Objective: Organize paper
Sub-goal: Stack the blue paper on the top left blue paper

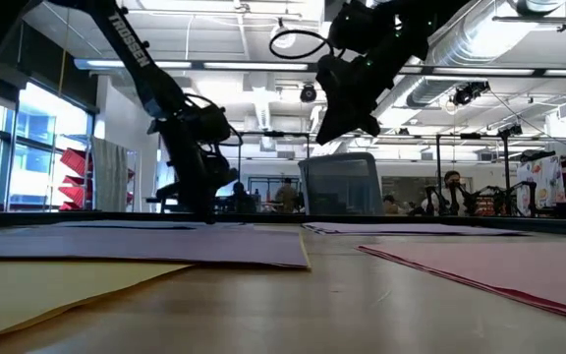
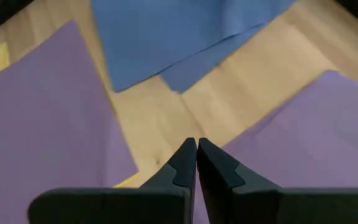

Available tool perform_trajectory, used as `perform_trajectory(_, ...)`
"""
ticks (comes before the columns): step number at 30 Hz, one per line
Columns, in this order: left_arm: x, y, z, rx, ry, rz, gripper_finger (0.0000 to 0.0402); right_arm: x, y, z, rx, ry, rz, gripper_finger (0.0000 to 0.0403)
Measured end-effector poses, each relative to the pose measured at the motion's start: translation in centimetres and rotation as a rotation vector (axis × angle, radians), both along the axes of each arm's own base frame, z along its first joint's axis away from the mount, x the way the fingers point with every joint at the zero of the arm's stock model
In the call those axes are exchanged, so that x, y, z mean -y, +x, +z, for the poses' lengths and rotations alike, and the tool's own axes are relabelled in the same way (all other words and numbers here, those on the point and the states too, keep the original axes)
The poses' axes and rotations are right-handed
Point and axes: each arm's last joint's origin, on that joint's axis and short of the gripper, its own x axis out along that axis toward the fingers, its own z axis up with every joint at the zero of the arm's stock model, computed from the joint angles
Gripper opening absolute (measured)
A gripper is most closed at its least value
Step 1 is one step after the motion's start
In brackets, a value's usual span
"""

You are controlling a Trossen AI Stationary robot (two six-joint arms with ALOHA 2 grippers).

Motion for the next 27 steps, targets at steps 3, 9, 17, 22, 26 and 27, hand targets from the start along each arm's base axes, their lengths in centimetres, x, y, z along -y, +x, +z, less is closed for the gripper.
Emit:
perform_trajectory(3,1.6,0.6,0.3,-0.003,-0.051,-0.062,0.0000,-0.3,0.2,0.0,0.005,-0.007,0.014,0.0000)
perform_trajectory(9,3.5,1.0,3.2,0.002,-0.002,-0.100,0.0000,0.1,0.5,0.3,0.049,-0.030,-0.004,0.0000)
perform_trajectory(17,6.6,-1.6,11.1,0.028,0.022,-0.192,0.0000,3.6,3.4,-2.3,0.108,0.098,-0.078,0.0000)
perform_trajectory(22,10.1,-3.3,10.0,-0.049,-0.072,-0.271,0.0000,7.4,8.9,-3.1,0.089,0.112,-0.060,0.0000)
perform_trajectory(26,11.5,-4.1,7.6,-0.079,-0.129,-0.262,0.0000,11.1,12.0,-4.4,-0.016,0.163,-0.106,0.0000)
perform_trajectory(27,11.9,-4.1,6.9,-0.077,-0.135,-0.262,0.0000,11.8,12.5,-4.6,-0.045,0.167,-0.117,0.0000)
